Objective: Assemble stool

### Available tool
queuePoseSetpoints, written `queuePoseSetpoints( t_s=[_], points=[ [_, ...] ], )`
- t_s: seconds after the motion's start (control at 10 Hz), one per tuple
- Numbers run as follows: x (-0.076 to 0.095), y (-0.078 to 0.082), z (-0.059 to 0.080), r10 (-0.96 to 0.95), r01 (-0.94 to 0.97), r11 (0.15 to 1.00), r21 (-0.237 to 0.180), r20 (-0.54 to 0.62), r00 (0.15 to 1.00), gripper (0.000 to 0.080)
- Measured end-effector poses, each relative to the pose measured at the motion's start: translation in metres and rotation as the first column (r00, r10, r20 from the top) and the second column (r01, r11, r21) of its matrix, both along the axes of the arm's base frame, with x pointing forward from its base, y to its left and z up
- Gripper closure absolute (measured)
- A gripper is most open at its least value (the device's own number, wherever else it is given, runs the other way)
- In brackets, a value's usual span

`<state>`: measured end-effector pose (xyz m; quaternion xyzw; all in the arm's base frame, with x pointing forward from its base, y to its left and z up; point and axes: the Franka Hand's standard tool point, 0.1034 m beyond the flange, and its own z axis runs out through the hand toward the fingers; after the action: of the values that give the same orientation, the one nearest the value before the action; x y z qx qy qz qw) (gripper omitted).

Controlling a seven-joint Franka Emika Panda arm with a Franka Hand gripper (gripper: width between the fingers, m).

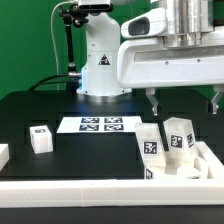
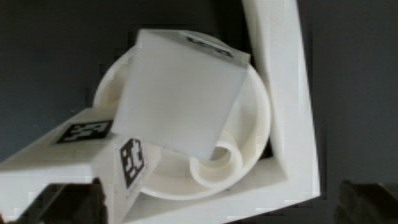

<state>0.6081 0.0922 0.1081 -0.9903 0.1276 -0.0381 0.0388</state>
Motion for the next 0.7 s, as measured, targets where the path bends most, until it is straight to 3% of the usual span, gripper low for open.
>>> queuePoseSetpoints(
  t_s=[0.3, 0.5, 0.7],
  points=[
    [0.0002, -0.0020, 0.0000, 0.186, -0.185, 0.982, -0.021, 0.010, 0.983, 0.0150],
    [0.0019, -0.0013, 0.0011, 0.424, -0.421, 0.903, -0.083, 0.025, 0.905, 0.0150],
    [-0.0013, 0.0022, -0.0017, 0.568, -0.564, 0.819, -0.110, 0.010, 0.823, 0.0150]
  ],
)
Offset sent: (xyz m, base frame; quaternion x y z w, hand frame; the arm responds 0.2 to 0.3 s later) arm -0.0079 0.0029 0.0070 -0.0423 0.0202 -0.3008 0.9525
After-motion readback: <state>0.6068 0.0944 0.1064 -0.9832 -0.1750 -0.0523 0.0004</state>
